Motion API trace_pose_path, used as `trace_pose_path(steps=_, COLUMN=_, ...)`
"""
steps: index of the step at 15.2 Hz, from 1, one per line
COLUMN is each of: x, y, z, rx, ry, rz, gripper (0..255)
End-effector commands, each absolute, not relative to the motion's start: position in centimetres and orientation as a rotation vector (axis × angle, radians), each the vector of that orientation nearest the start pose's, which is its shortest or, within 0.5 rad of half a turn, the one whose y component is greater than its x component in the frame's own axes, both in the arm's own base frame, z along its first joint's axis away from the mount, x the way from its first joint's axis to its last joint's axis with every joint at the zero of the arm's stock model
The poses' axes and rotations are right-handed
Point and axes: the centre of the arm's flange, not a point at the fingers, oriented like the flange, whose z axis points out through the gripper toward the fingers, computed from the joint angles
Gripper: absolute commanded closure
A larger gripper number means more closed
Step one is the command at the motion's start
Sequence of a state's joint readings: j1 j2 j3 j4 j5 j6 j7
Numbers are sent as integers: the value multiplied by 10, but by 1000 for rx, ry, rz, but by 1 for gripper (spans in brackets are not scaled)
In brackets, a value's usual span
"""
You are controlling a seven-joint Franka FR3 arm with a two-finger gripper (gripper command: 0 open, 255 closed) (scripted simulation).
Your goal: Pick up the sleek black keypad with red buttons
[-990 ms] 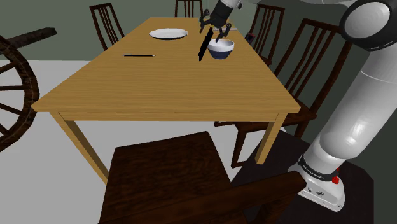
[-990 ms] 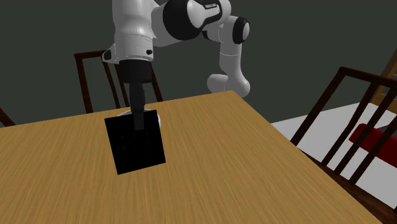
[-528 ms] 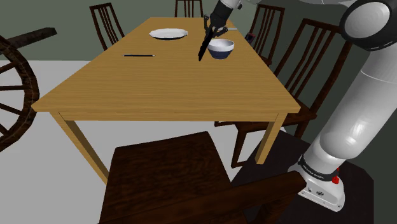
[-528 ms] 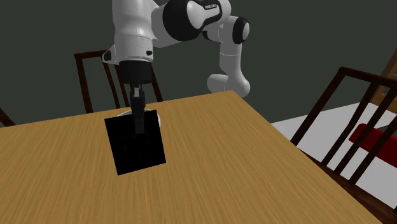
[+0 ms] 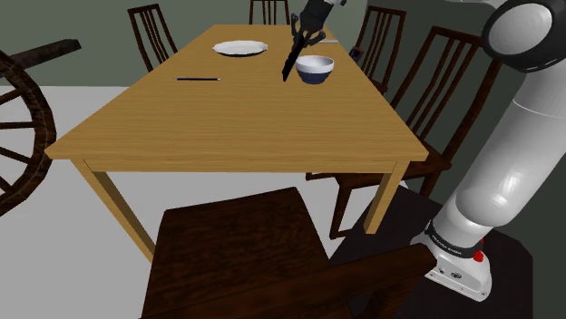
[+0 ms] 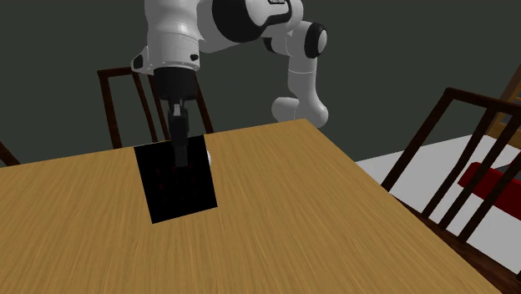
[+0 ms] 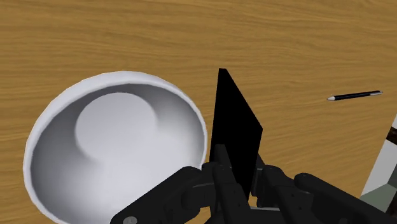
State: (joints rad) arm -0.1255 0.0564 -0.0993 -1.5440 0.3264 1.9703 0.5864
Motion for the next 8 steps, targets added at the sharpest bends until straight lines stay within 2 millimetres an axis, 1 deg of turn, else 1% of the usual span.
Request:
trace_pose_path(steps=1, x=598, y=-113, z=661, rx=-2473, ry=1166, rz=-424, gripper=255)
trace_pose_path(steps=8, x=598, y=-113, z=698, rx=-2473, ry=1166, rz=-424, gripper=255)
